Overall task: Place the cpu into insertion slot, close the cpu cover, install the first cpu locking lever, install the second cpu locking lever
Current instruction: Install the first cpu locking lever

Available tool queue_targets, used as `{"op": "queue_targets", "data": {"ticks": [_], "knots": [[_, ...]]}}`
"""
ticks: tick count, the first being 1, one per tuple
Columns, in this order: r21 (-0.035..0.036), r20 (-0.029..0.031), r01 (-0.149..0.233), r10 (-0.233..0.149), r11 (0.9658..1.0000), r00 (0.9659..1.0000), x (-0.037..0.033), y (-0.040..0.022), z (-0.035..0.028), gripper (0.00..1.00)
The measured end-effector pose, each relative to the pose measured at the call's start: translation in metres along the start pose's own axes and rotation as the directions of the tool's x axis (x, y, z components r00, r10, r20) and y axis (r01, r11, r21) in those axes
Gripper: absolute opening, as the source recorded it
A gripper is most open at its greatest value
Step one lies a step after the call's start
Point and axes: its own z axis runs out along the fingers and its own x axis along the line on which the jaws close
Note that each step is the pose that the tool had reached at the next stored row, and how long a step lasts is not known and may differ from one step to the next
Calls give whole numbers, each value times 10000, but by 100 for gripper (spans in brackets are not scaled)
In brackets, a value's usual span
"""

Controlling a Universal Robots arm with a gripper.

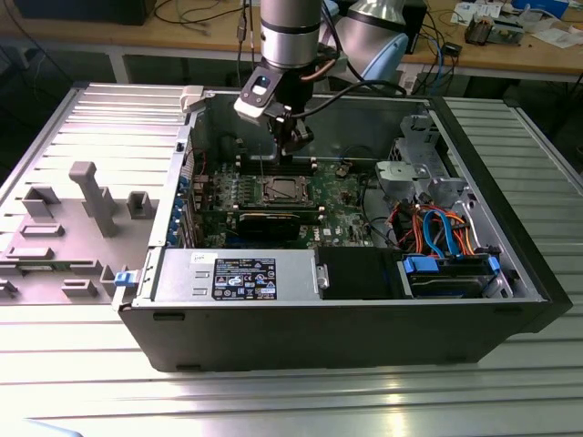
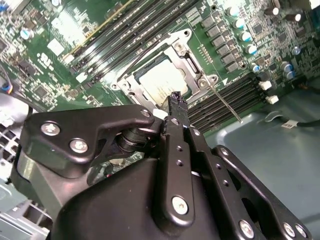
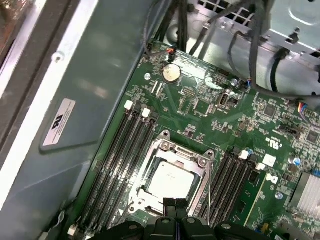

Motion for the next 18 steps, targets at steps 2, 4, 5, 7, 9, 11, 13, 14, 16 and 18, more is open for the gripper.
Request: {"op": "queue_targets", "data": {"ticks": [2, 4, 5, 7, 9, 11, 13, 14, 16, 18], "knots": [[-8, -2, 283, -283, 9996, 9996, 0, 0, 0, 11], [-17, -4, 619, -619, 9981, 9981, 0, 0, 0, 11], [-22, -4, 770, -770, 9970, 9970, 0, 0, 0, 11], [-28, -5, 1019, -1019, 9948, 9948, 0, 0, 0, 11], [-37, -6, 1324, -1324, 9912, 9912, 0, 0, 0, 11], [-43, -7, 1550, -1550, 9879, 9879, 0, -1, 0, 11], [-47, -7, 1689, -1689, 9856, 9856, 0, -1, 0, 11], [-48, -8, 1712, -1712, 9852, 9852, 0, -1, 0, 11], [-48, -7, 1714, -1714, 9852, 9852, 0, -1, 0, 11], [-48, -7, 1714, -1714, 9852, 9852, 0, -1, 0, 11]]}}
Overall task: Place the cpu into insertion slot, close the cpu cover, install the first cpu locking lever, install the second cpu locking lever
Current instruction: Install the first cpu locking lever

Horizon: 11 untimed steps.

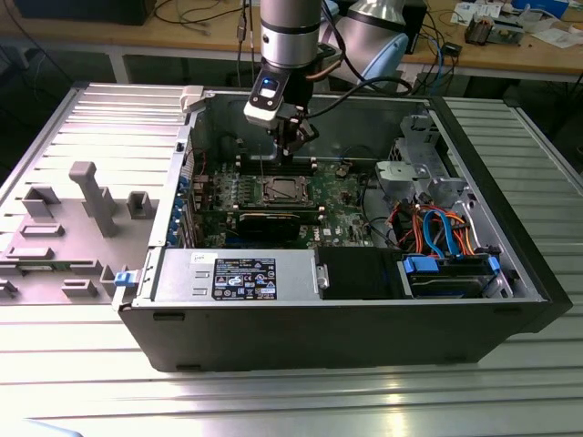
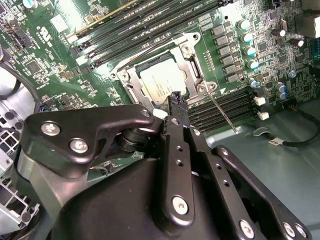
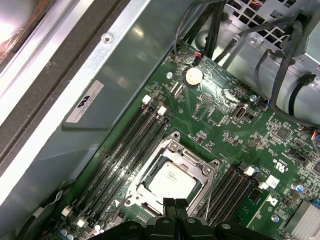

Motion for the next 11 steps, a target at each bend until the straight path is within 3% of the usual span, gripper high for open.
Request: {"op": "queue_targets", "data": {"ticks": [8, 11], "knots": [[-6, -1, 228, -228, 9997, 9997, 0, -10, 0, 11], [-31, -6, 1136, -1136, 9935, 9935, 1, -12, 0, 11]]}}
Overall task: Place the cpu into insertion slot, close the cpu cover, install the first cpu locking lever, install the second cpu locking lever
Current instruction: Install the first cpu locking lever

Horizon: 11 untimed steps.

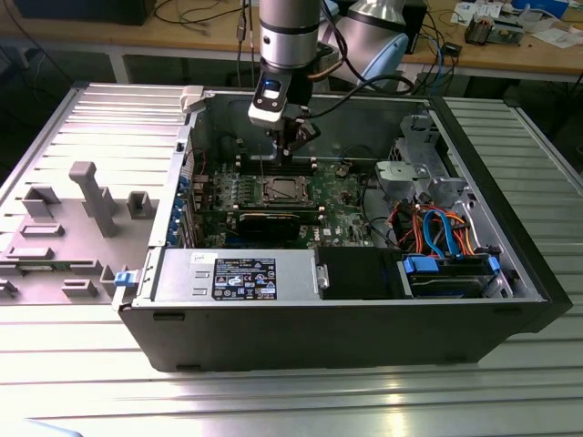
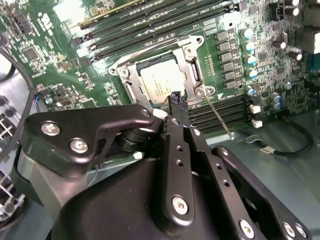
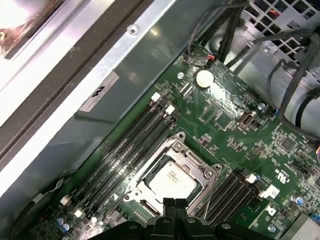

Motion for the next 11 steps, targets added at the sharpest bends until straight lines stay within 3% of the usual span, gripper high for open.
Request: {"op": "queue_targets", "data": {"ticks": [1, 2, 4, 6, 7, 10, 11], "knots": [[-7, -1, 251, -251, 9997, 9997, 0, -1, 0, 11], [-18, -4, 642, -642, 9979, 9979, 1, -1, 0, 11], [-30, -6, 1076, -1076, 9942, 9942, 1, -2, 0, 11], [-42, -7, 1496, -1496, 9887, 9887, 2, -2, 0, 11], [-51, -7, 1817, -1817, 9833, 9833, 2, -2, 0, 11], [-65, -8, 2302, -2302, 9731, 9731, 4, -5, 0, 11], [-66, -8, 2354, -2354, 9719, 9719, 4, -5, 0, 11]]}}
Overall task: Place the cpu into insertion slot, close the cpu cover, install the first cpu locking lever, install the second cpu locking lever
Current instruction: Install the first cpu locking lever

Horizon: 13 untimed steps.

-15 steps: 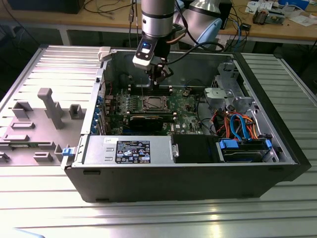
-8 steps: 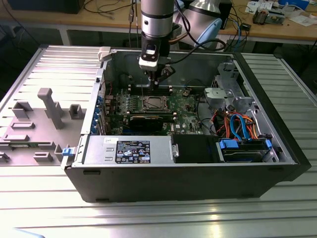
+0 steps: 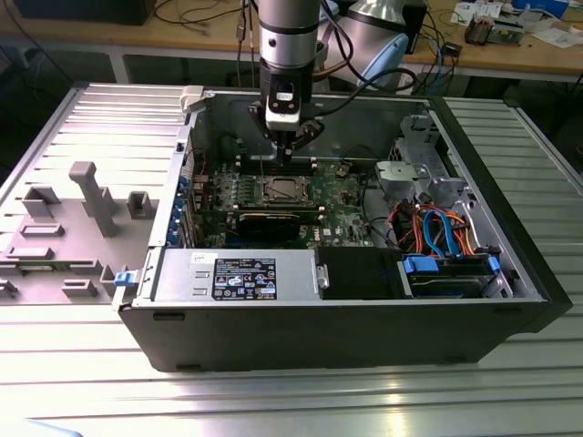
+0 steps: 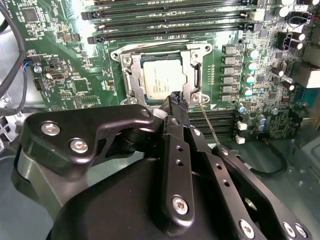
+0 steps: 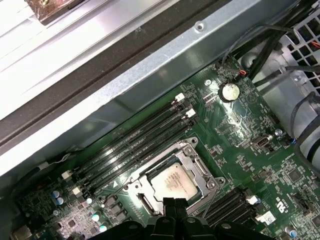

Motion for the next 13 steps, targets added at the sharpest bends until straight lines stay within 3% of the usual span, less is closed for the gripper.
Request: {"op": "queue_targets", "data": {"ticks": [13], "knots": [[-1, 0, 25, -25, 10000, 10000, 0, 0, 0, 11]]}}
